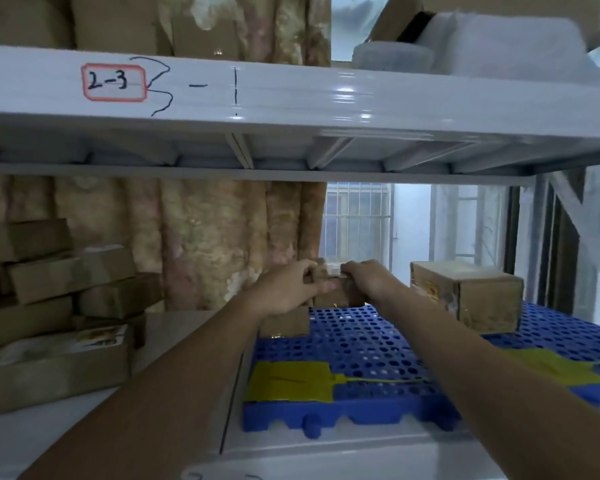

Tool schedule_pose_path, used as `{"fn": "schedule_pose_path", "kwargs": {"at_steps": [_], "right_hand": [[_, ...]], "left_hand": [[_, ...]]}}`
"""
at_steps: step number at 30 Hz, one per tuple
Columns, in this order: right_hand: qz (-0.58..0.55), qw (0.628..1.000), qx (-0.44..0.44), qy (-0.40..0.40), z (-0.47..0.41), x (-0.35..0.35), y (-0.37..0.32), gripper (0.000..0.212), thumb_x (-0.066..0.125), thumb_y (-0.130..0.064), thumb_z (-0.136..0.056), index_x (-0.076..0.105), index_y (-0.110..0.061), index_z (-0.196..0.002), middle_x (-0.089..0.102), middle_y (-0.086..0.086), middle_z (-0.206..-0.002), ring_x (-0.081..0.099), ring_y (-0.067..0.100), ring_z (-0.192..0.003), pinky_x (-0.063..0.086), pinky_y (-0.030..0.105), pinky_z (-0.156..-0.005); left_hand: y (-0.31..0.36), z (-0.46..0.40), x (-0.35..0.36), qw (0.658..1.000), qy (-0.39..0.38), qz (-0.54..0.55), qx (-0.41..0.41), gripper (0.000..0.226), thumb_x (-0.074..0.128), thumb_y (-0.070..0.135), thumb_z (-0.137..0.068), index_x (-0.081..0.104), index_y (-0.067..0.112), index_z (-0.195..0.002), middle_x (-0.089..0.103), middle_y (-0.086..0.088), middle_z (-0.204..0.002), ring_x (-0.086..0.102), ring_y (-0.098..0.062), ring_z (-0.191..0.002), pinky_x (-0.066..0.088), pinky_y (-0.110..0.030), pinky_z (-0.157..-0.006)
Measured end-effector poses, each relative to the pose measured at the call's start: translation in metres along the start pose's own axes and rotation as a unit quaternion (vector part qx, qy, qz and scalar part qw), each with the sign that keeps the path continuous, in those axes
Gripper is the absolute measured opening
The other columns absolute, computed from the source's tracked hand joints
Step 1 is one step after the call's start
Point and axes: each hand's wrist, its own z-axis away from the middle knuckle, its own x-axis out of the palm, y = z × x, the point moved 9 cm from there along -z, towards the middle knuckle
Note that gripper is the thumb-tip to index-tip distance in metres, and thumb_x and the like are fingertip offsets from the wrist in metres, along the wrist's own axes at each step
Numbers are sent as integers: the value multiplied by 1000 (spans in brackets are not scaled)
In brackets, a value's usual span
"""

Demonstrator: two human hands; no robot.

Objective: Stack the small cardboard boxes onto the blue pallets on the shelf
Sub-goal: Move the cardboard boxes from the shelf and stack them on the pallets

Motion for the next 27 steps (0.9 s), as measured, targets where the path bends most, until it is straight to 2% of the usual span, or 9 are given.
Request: {"fn": "schedule_pose_path", "kwargs": {"at_steps": [3, 6, 8, 11, 14, 17, 23, 25, 27], "right_hand": [[28, 999, 24, -16, -4, 2, 9, 30, 56, -30, -96, 63, -2, -96, 69, 24, -104, 68, 41, -99, 53, 44, -79], [55, 997, 41, -45, -3, 9, 17, 29, 52, -31, -98, 61, -3, -98, 68, 23, -110, 67, 40, -104, 55, 48, -90], [68, 995, 45, -64, 0, 14, 19, 26, 49, -29, -100, 59, -6, -94, 66, 20, -103, 65, 36, -96, 54, 45, -83], [106, 991, 30, -76, 1, 19, 15, 22, 47, -25, -97, 58, -10, -86, 63, 21, -99, 59, 32, -88, 49, 44, -78], [146, 986, 21, -83, 3, 21, 16, 22, 47, -22, -96, 57, -11, -79, 58, 17, -84, 52, 28, -77, 39, 37, -69], [183, 979, 9, -91, 5, 20, 17, 25, 46, -23, -97, 60, -9, -81, 57, 10, -75, 49, 23, -66, 36, 33, -66], [208, 973, -1, -102, 6, 17, 18, 27, 48, -31, -100, 60, -10, -86, 58, 7, -73, 48, 18, -59, 36, 32, -65], [204, 973, -8, -105, 9, 14, 14, 38, 47, -37, -103, 60, -2, -115, 67, 14, -95, 56, 21, -73, 37, 31, -67], [236, 968, -49, -71, 11, 6, -3, 61, 45, -43, -104, 41, -1, -148, 52, 18, -145, 56, 29, -118, 43, 35, -86]], "left_hand": [[-3, -4, 9, 1000, -18, -7, -4, 76, 60, 73, -85, 54, 22, -141, 57, -2, -145, 57, -19, -126, 47, -39, -106], [-7, -4, 15, 999, -41, -28, -4, 110, 48, 96, -63, 53, 22, -145, 60, -1, -141, 58, -18, -122, 49, -36, -103], [-9, -6, 16, 998, -46, -38, 4, 121, 40, 105, -50, 58, 24, -138, 65, 3, -127, 61, -15, -112, 52, -37, -98], [-14, -12, 12, 998, -36, -55, 6, 97, 51, 100, -57, 66, 26, -117, 67, 9, -109, 63, -13, -101, 54, -37, -91], [-18, -14, 17, 997, -46, -57, -6, 74, 68, 81, -70, 66, 19, -111, 65, 6, -112, 62, -13, -102, 54, -38, -93], [-18, -13, 22, 998, -52, -40, -14, 80, 60, 87, -68, 63, 16, -105, 66, -1, -107, 59, -13, -93, 49, -35, -84], [-19, -11, 13, 999, 21, -28, -21, 58, 36, 82, -88, 61, 33, -106, 64, 11, -112, 60, -9, -97, 51, -38, -89], [-12, -5, 0, 996, 83, -43, -4, 55, 30, 80, -90, 61, 35, -101, 65, 13, -115, 62, -9, -92, 53, -41, -86], [-6, 3, -18, 989, 140, -49, 11, 49, 31, 70, -97, 63, 33, -100, 67, 10, -117, 65, -13, -94, 54, -44, -86]]}}
